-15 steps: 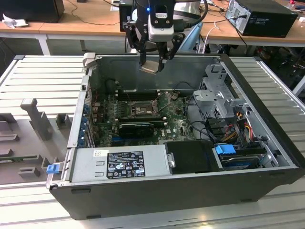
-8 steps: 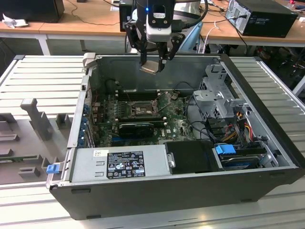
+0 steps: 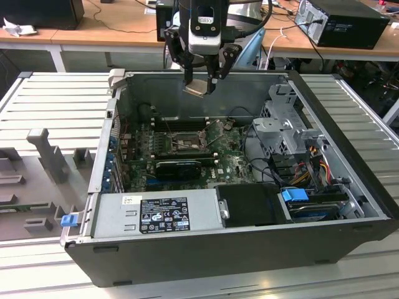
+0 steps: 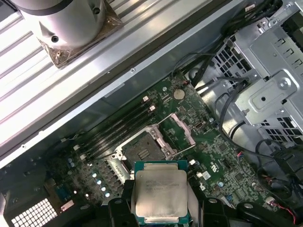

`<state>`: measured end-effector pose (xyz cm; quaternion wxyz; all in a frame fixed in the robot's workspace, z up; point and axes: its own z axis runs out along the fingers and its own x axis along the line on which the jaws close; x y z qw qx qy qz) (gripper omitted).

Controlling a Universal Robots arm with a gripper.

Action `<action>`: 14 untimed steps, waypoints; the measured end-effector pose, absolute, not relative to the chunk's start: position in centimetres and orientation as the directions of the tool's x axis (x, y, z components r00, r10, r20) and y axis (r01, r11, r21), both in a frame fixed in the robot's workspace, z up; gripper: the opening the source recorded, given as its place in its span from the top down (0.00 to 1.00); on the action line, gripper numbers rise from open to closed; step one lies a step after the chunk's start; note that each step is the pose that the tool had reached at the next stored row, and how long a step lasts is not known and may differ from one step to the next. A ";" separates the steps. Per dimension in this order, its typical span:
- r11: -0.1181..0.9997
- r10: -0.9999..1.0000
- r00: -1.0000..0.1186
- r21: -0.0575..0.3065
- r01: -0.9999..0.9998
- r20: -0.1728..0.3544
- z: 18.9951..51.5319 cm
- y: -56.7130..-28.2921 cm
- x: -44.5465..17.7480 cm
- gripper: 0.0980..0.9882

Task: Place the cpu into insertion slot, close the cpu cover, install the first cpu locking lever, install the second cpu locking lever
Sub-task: 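Place the cpu into insertion slot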

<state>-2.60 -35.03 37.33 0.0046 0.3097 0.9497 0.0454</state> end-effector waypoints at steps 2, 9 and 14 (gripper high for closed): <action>0.794 0.603 -0.798 0.089 0.602 0.019 37.3 -35.0 -2.6 0.52; 0.768 0.635 -0.772 0.089 0.634 0.019 37.3 -35.0 -2.6 0.52; 0.747 0.659 -0.751 0.089 0.658 0.019 37.3 -35.0 -2.6 0.52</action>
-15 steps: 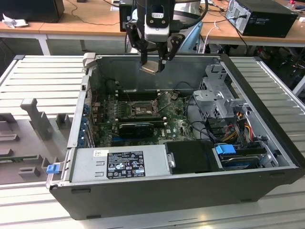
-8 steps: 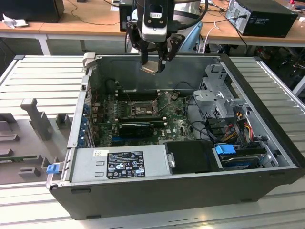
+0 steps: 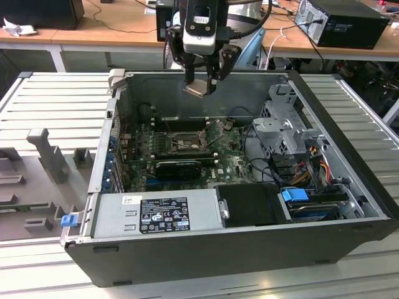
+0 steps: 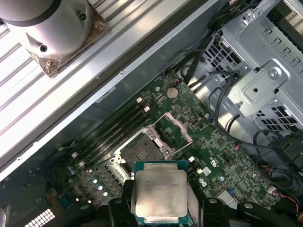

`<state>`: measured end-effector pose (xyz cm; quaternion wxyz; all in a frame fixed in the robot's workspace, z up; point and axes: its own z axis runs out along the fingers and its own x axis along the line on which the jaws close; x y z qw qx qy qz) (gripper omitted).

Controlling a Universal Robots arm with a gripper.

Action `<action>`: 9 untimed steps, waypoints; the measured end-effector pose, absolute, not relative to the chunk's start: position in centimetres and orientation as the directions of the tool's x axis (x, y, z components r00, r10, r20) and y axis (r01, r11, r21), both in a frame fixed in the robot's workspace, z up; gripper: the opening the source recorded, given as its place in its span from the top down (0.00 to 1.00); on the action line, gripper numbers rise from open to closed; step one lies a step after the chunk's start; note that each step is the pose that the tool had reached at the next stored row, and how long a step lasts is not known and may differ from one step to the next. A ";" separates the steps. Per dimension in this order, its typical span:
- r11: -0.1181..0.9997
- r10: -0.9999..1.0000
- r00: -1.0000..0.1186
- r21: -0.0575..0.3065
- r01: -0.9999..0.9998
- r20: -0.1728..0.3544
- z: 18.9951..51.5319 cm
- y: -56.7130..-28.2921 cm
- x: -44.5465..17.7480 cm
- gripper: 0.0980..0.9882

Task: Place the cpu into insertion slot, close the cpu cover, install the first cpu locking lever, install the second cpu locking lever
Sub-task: 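Place the cpu into insertion slot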

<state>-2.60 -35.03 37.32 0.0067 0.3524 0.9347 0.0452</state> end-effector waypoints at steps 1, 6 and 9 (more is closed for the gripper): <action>0.745 0.663 -0.749 0.089 0.661 0.019 37.3 -35.0 -2.6 0.52; 0.725 0.684 -0.729 0.089 0.683 0.019 37.3 -35.0 -2.6 0.52; 0.714 0.696 -0.718 0.089 0.694 0.019 37.3 -35.0 -2.6 0.52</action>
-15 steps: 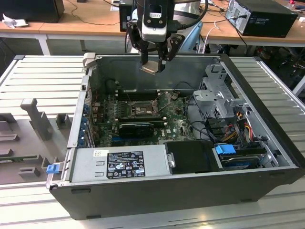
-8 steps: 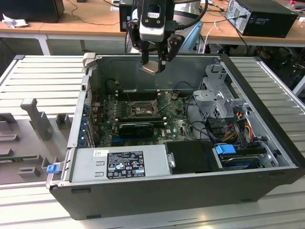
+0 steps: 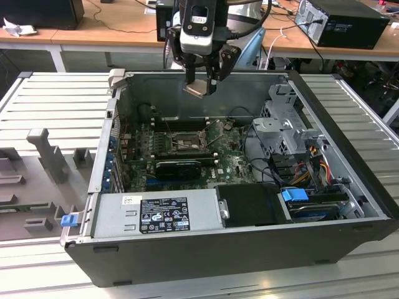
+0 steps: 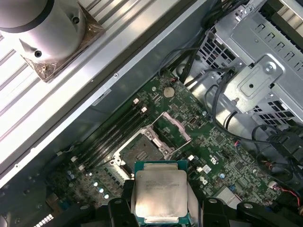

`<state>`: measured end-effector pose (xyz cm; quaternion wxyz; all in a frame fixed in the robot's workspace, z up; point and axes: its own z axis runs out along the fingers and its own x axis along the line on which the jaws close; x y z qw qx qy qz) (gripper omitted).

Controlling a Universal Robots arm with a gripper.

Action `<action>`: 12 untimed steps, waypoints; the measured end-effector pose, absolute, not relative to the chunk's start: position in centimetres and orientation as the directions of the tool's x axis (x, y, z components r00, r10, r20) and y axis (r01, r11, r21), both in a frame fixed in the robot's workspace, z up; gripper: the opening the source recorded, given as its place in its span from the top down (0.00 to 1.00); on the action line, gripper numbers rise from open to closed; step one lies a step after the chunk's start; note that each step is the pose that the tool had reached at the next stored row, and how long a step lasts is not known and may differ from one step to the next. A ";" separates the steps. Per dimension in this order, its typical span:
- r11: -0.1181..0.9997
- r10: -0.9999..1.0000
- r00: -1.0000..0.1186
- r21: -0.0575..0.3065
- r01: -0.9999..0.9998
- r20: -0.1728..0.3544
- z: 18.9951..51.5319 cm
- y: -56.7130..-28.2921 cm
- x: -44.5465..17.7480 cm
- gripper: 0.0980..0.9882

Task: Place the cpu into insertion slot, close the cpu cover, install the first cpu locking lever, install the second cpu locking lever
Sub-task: 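Place the cpu into insertion slot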

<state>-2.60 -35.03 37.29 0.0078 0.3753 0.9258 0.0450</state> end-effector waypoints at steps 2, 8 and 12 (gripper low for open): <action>0.705 0.705 -0.709 0.089 0.704 0.019 37.3 -35.0 -2.6 0.52; 0.685 0.725 -0.689 0.089 0.723 0.019 37.3 -35.0 -2.6 0.52; 0.663 0.745 -0.667 0.089 0.743 0.019 37.2 -35.0 -2.6 0.52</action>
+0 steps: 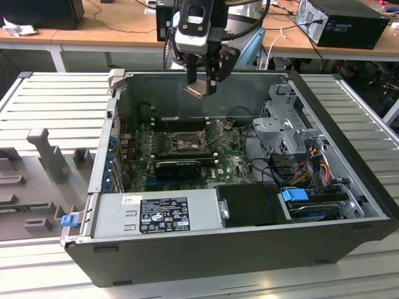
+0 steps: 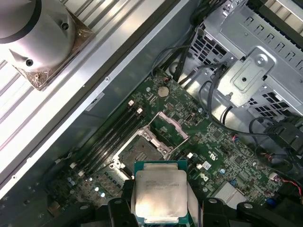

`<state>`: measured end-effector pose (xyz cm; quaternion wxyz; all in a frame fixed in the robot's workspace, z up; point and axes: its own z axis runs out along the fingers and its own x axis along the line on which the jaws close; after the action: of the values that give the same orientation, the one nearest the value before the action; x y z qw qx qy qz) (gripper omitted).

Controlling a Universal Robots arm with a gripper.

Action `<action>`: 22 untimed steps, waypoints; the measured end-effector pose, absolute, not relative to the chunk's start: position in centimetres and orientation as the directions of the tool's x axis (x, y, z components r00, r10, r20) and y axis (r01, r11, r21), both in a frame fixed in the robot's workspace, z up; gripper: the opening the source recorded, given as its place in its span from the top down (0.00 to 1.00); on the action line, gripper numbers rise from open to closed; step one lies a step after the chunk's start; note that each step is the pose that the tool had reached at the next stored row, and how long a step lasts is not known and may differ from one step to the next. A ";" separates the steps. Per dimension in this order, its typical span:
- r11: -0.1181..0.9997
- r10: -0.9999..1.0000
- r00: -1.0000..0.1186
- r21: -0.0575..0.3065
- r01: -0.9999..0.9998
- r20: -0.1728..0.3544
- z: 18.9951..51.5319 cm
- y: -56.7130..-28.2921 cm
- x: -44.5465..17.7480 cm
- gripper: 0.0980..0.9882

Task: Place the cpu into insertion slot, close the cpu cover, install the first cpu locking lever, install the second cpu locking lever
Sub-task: 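Place the cpu into insertion slot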

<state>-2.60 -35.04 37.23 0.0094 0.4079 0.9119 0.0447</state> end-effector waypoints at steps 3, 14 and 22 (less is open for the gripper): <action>0.649 0.757 -0.653 0.089 0.756 0.019 37.2 -35.0 -2.6 0.52; 0.560 0.826 -0.563 0.087 0.824 0.017 37.1 -35.0 -2.6 0.52; 0.478 0.876 -0.481 0.087 0.874 0.017 37.1 -35.0 -2.6 0.52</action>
<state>-2.60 -35.03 37.11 0.0150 0.5090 0.8596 0.0419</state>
